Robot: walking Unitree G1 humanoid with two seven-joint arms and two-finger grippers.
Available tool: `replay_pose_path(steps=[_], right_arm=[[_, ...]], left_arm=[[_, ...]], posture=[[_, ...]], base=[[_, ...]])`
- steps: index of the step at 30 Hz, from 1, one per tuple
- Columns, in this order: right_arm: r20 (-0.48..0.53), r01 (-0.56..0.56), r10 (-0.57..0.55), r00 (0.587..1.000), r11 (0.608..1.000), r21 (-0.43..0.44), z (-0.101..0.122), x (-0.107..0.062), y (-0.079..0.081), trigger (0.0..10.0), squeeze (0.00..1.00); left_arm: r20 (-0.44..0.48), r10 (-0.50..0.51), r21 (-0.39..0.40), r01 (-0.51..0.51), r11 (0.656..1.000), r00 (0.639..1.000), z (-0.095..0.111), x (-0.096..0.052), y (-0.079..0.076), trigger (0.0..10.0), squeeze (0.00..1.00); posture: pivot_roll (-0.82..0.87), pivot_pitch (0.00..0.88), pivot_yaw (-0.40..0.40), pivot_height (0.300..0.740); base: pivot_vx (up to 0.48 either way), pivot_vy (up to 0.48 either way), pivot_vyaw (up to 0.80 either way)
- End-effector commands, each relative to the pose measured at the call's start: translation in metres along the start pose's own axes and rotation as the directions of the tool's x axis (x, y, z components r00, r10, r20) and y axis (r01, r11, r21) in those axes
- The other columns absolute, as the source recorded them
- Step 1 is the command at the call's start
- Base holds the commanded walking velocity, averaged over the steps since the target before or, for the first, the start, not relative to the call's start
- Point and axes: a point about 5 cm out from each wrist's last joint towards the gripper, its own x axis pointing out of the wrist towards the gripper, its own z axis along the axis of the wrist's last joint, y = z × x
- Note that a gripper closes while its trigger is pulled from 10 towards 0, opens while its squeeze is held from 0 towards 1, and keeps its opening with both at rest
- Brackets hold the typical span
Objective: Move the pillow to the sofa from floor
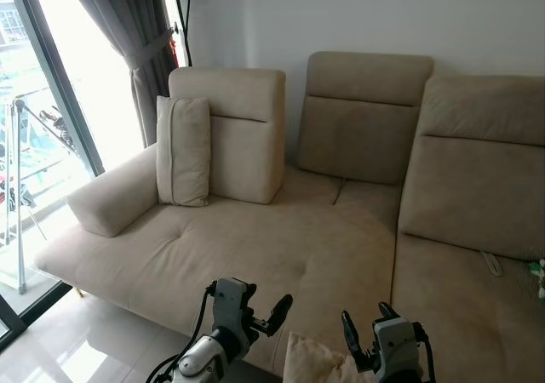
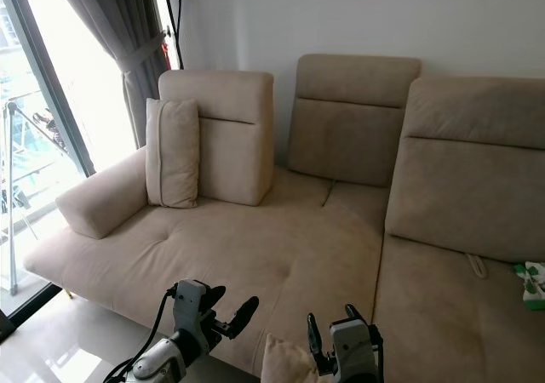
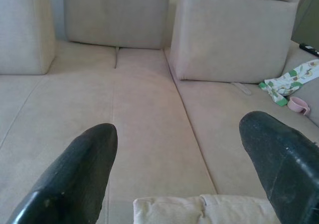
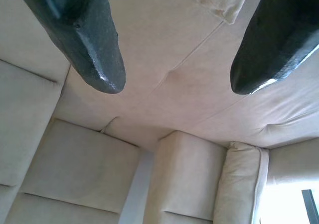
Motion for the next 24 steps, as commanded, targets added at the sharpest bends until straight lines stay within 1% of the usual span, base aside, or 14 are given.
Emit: replay_pose_path(steps=[1,6,12,16,18,24], right_arm=[[-0.017,-0.004,0.004,1.0,1.0,0.015,-0.0033,-0.0002,0.0011,10.0,0.0],[-0.011,-0.006,0.006,1.0,1.0,0.021,-0.0019,0.0011,0.0012,10.0,0.0],[-0.012,-0.007,0.007,1.0,1.0,0.023,-0.0021,0.0007,0.0013,10.0,0.0],[-0.013,-0.007,0.007,1.0,1.0,0.024,-0.0024,0.0001,0.0008,10.0,0.0],[-0.013,-0.007,0.007,1.0,1.0,0.024,-0.0024,0.0001,0.0008,10.0,0.0],[-0.014,-0.003,0.003,1.0,1.0,0.022,-0.0026,0.0004,0.0004,10.0,0.0]], left_arm=[[-0.005,-0.002,0.011,0.002,1.0,1.0,-0.0018,-0.0023,0.0011,10.0,0.0],[-0.003,-0.013,0.025,0.013,1.0,1.0,-0.0011,-0.0014,0.0,10.0,0.0],[-0.003,-0.013,0.029,0.014,0.999,1.0,-0.0013,-0.0015,-0.0002,10.0,0.0],[-0.003,-0.011,0.03,0.011,0.999,1.0,-0.0015,-0.0018,0.0,10.0,0.0],[-0.003,-0.011,0.03,0.011,0.999,1.0,-0.0015,-0.0018,0.0,10.0,0.0],[-0.004,-0.012,0.028,0.012,1.0,1.0,-0.002,-0.0013,-0.0005,10.0,0.0]], posture=[[0.09,0.0,0.088,0.715],[0.09,0.0,0.085,0.695],[0.09,0.0,0.084,0.68],[0.09,0.0,0.08,0.66],[0.09,0.0,0.08,0.66],[0.09,0.0,0.083,0.635]], base=[[0.0,0.0,0.0],[0.0,0.0,0.0],[0.0,0.0,0.0],[0.0,0.0,0.0],[0.0,0.0,0.0],[0.0,0.0,0.0]])
